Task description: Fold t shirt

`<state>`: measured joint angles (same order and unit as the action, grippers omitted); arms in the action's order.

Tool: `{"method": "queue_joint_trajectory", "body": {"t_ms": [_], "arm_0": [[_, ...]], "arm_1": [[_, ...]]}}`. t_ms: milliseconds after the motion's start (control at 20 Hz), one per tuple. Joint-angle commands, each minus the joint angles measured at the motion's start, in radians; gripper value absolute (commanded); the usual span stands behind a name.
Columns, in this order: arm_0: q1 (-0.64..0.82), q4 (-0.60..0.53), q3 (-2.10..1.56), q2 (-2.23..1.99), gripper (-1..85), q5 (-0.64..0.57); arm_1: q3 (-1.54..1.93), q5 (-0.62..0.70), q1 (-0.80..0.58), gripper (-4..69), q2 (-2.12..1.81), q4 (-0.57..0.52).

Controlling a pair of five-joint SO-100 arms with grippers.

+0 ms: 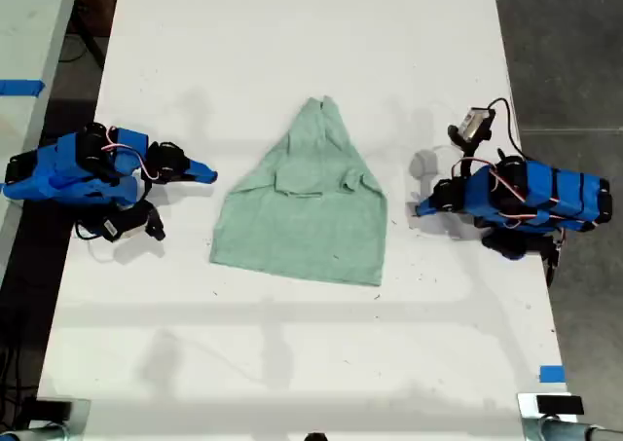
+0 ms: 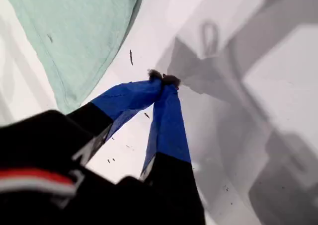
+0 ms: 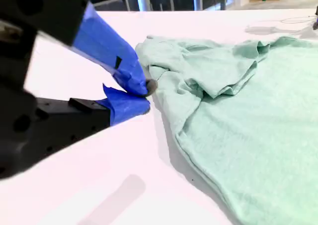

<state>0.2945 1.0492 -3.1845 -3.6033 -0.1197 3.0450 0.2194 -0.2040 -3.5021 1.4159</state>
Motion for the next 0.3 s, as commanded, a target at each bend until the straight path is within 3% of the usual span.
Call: {"method": "queue_joint_trajectory", "body": {"t_ms": [0, 250], "arm_0": [[0.012, 0.002, -0.005, -0.005, -0.3, 0.018], [0.015, 0.002, -0.005, -0.005, -0.3, 0.017]], "arm_1": [[0.040, -0.006, 0.006, -0.5, -0.005, -0.028], [0.040, -0.006, 0.006, -0.5, -0.005, -0.028]]}}
